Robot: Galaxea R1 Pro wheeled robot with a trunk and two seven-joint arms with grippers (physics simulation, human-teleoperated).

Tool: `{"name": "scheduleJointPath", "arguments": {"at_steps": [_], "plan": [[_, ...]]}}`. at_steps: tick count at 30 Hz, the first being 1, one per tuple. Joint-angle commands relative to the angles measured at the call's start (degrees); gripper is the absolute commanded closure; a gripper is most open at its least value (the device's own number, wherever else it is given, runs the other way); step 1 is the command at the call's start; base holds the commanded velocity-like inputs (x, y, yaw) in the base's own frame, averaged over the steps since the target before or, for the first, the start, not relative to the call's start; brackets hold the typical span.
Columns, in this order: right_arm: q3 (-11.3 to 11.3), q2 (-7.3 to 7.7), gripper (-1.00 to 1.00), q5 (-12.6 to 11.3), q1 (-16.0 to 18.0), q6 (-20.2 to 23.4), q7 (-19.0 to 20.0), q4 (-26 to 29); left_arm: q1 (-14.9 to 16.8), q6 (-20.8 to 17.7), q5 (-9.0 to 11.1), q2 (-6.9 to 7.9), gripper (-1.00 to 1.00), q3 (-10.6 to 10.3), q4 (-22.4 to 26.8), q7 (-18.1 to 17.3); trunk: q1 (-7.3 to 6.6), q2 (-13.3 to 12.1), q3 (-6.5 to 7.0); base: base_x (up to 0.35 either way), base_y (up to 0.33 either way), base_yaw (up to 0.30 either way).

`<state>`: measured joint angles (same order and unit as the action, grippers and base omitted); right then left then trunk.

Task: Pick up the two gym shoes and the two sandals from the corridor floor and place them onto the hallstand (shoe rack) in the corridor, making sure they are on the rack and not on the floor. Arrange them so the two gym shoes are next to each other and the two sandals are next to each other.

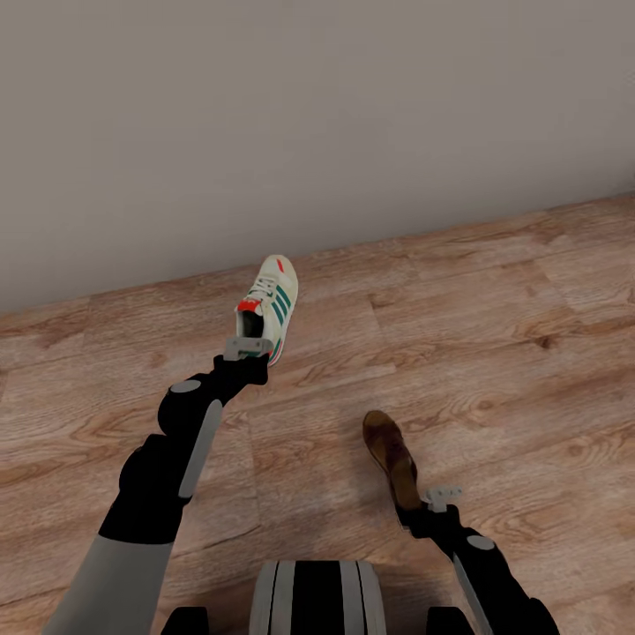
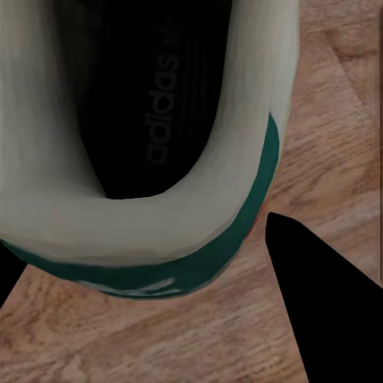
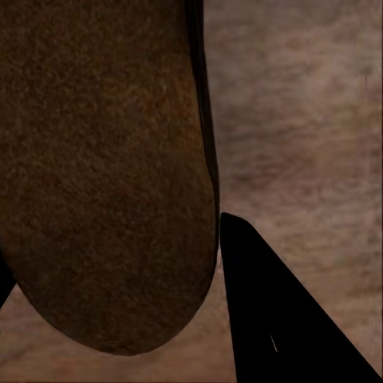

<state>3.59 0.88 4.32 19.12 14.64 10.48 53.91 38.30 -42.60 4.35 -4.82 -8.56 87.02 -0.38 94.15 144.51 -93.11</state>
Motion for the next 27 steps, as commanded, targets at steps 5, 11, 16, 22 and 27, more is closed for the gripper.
{"name": "scheduleJointPath", "arguments": {"at_steps": [5, 11, 16, 22, 27], "plan": [[6.3, -0.28, 1.00, 0.1, -0.1, 0.4, 0.3, 6.2, -0.4, -0.3, 0.5, -0.01, 1.00, 0.1, -0.4, 0.1, -0.13, -0.1, 1.09, 0.000, 0.000, 0.000], [6.9, -0.35, 1.00, 0.3, -0.3, 0.3, 0.3, 7.4, -0.5, 0.0, 0.6, -0.04, 1.00, 0.1, -3.6, 0.0, -0.29, -0.1, 2.81, 0.000, 0.000, 0.000], [7.0, -0.35, 1.00, 0.3, -0.3, 0.4, 0.4, 7.5, -0.4, 0.0, 0.6, -0.09, 1.00, 0.1, -4.1, -0.1, -0.39, -0.2, 4.12, 0.000, 0.000, 0.000], [7.2, -0.12, 1.00, 0.3, -0.3, 0.3, 0.4, 7.6, -0.4, 0.0, 0.6, -0.09, 1.00, 0.1, -4.1, 0.0, -0.39, -0.2, 4.23, 0.000, 0.000, 0.000], [7.5, 0.13, 1.00, 0.3, -0.4, 0.3, 0.4, 7.7, -0.4, 0.0, 0.6, -0.03, 1.00, 0.2, -4.4, 0.0, -0.39, -0.2, 4.29, 0.000, 0.000, 0.000]]}}
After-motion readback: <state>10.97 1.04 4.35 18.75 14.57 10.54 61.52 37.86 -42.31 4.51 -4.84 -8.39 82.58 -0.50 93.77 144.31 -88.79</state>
